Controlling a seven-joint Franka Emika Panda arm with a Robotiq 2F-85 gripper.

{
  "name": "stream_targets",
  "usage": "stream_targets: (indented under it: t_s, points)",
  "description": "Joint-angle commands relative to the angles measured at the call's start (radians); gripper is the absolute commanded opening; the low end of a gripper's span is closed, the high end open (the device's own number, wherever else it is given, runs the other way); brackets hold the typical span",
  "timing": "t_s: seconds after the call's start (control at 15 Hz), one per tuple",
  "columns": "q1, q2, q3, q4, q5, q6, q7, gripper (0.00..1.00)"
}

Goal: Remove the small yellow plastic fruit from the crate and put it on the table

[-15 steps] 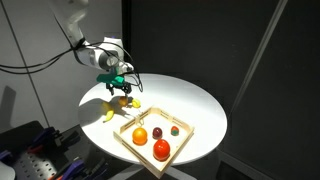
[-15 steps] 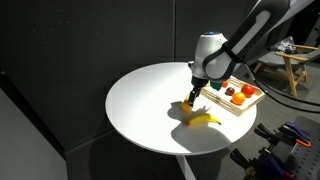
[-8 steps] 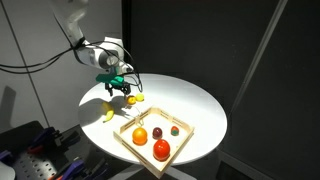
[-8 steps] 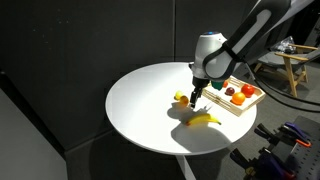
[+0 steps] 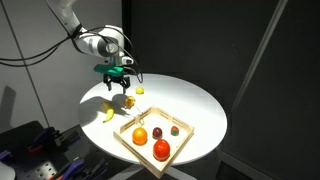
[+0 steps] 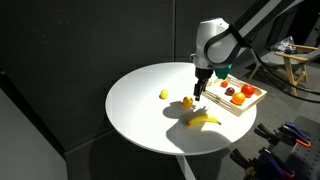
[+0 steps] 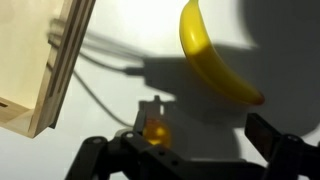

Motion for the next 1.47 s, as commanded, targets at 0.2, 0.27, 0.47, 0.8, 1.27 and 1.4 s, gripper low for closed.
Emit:
stream_targets:
  t_s: [0.2,0.27,0.47,0.8,1.27,1.4]
  points:
    - [-0.009,-0.123,0.005,-0.037,0.055,-0.078,-0.026,1.0]
    - [-0.007,-0.136,0.001,-0.039,0.055,-0.088,-0.017,1.0]
    - [0.0,-0.178,-0.016,-0.048,0.038,-0.122,0.05,1.0]
    - [0.0,-0.231,-0.044,-0.066,0.028,-0.158,0.19,1.0]
    - [0.0,-0.219,-0.047,-0.055,0.036,-0.158,0.202,1.0]
    - [0.0,-0.219,-0.047,-0.055,0.036,-0.158,0.203,1.0]
